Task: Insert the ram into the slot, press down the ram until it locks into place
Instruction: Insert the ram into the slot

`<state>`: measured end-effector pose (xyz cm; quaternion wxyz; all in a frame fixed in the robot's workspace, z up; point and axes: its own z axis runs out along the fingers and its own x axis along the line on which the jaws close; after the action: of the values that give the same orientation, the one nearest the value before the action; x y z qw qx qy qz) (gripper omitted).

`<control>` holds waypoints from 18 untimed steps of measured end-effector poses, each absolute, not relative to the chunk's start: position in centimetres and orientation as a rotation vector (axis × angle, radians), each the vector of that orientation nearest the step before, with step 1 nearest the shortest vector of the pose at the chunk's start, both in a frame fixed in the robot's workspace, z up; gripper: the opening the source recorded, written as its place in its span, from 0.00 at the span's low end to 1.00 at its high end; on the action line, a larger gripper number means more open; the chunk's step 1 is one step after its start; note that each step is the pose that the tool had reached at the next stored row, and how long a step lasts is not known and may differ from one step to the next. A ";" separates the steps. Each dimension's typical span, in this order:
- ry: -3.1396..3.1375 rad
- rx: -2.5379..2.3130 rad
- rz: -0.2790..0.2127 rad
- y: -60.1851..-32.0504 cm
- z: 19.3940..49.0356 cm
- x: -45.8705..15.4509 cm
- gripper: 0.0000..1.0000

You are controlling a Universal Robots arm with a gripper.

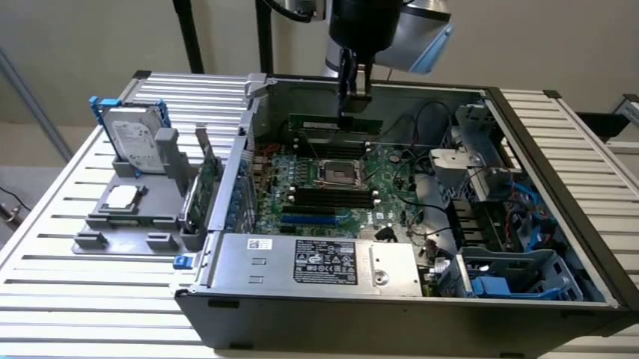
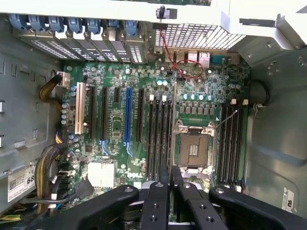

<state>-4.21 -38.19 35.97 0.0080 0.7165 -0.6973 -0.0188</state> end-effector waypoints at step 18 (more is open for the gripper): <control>-2.180 2.239 -0.059 -38.8 32.3 -3.5 0.13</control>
<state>-3.49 -38.75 32.28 0.0081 0.7164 -0.6974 -0.0188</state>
